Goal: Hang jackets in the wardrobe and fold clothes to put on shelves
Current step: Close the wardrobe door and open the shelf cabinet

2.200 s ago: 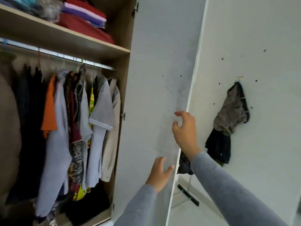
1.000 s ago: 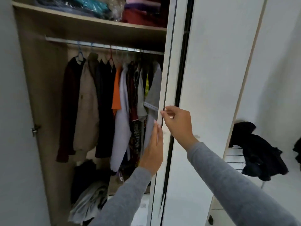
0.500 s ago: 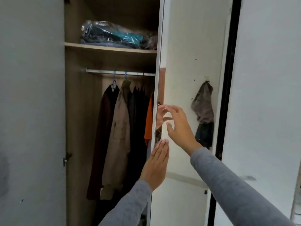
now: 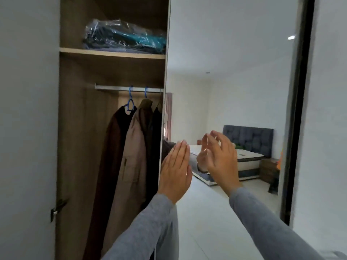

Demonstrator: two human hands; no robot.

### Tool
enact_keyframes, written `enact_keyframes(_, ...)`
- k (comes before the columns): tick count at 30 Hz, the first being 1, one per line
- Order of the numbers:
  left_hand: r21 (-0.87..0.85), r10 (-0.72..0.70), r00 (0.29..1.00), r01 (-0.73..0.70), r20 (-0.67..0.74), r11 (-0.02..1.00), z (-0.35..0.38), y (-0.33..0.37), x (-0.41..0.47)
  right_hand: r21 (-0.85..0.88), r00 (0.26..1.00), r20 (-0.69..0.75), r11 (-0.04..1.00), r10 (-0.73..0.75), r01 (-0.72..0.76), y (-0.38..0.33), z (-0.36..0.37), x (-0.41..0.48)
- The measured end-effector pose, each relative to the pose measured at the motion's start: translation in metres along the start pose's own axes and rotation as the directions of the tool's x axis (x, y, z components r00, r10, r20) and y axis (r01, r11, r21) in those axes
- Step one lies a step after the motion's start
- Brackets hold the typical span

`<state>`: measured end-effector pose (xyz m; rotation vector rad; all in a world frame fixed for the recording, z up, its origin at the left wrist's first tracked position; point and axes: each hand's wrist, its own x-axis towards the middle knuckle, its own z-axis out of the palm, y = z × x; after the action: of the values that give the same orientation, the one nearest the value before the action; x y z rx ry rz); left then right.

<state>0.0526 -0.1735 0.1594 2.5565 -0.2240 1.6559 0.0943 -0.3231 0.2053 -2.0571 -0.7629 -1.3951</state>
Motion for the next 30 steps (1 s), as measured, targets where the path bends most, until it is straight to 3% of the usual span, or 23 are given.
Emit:
enact_keyframes(3,0.035,-0.004,0.999,0.005,-0.045,0.999,0.02,-0.012,0.024,-0.05,0.999,-0.03,0.999,0.014,-0.016,0.024,0.022,-0.004)
enact_keyframes(10,0.083,-0.051,0.996,0.057,-0.072,0.995,0.073,-0.029,0.039,-0.165,0.998,0.051,0.986,0.022,-0.013,0.057,0.067,-0.01)
enact_keyframes(14,0.128,-0.026,0.998,0.032,-0.052,0.991,0.098,-0.044,0.041,-0.178,1.0,0.001,0.984,-0.013,0.013,0.069,0.085,-0.006)
enact_keyframes(22,0.155,0.033,0.984,-0.006,-0.175,0.988,0.117,-0.054,0.045,-0.285,0.988,-0.123,0.957,-0.089,0.051,0.08,0.105,-0.003)
enact_keyframes(30,0.171,-0.004,0.997,0.018,-0.081,0.985,0.112,-0.054,0.038,-0.229,0.993,-0.109,0.973,-0.038,0.012,0.074,0.105,-0.009)
